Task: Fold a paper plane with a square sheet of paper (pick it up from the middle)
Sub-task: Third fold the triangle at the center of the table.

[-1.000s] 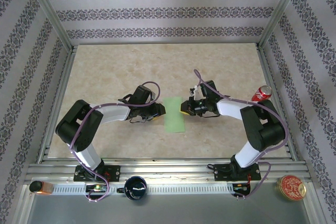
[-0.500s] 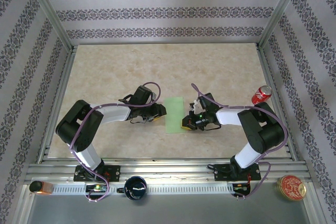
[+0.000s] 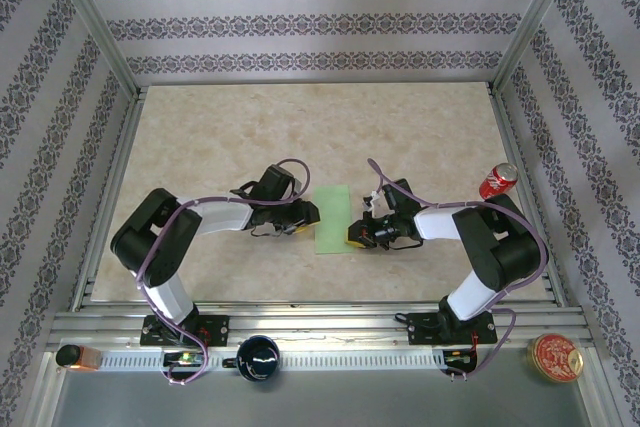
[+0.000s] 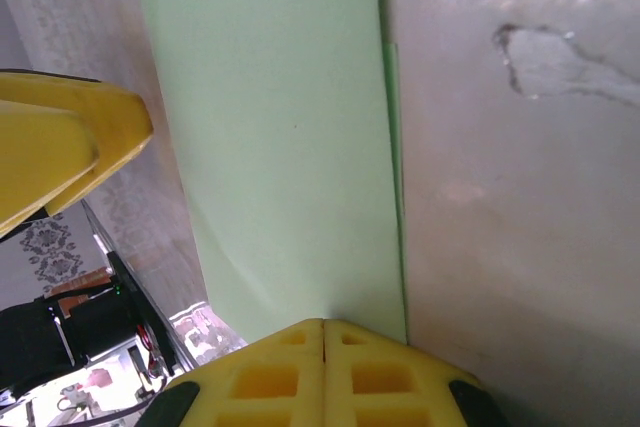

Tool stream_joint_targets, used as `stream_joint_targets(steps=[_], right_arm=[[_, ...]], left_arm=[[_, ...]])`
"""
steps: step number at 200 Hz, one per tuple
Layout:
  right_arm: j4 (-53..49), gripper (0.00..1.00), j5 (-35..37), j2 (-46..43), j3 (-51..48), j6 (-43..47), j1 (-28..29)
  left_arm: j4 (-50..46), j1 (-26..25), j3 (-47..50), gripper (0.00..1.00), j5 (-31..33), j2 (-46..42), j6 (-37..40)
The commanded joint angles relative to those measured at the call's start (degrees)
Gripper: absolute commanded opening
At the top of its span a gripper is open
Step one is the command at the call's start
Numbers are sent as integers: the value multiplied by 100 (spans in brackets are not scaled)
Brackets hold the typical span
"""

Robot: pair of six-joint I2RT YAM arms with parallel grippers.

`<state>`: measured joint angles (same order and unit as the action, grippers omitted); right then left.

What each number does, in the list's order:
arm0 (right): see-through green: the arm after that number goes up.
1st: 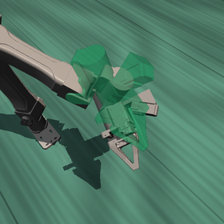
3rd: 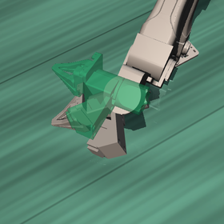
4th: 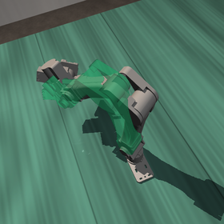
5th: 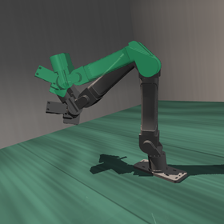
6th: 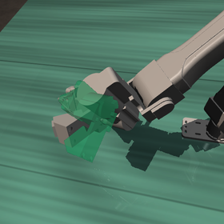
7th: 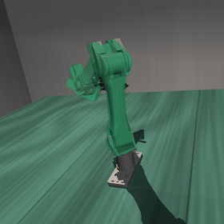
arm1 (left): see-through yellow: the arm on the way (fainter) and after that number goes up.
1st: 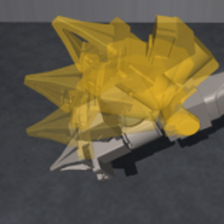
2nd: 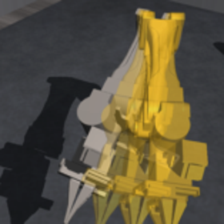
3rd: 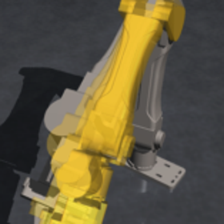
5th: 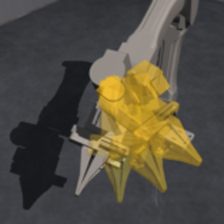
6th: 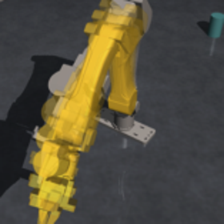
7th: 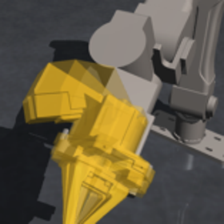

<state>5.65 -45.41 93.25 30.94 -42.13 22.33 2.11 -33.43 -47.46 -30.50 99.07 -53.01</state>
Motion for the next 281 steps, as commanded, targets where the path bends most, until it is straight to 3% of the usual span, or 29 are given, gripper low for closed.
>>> stream_joint_targets(steps=[1,66,281], right_arm=[[-187,6,331,140,-154,-14,-97],[-222,6,410,131,-176,-1,-97],[-249,7,545,9,-202,-23,-106]], left_arm=[[-97,-101,-195,39,-135,160,-60],[-342,-137,-274,38,-61,207,-51],[212,-164,-127,30,-195,316,-304]])
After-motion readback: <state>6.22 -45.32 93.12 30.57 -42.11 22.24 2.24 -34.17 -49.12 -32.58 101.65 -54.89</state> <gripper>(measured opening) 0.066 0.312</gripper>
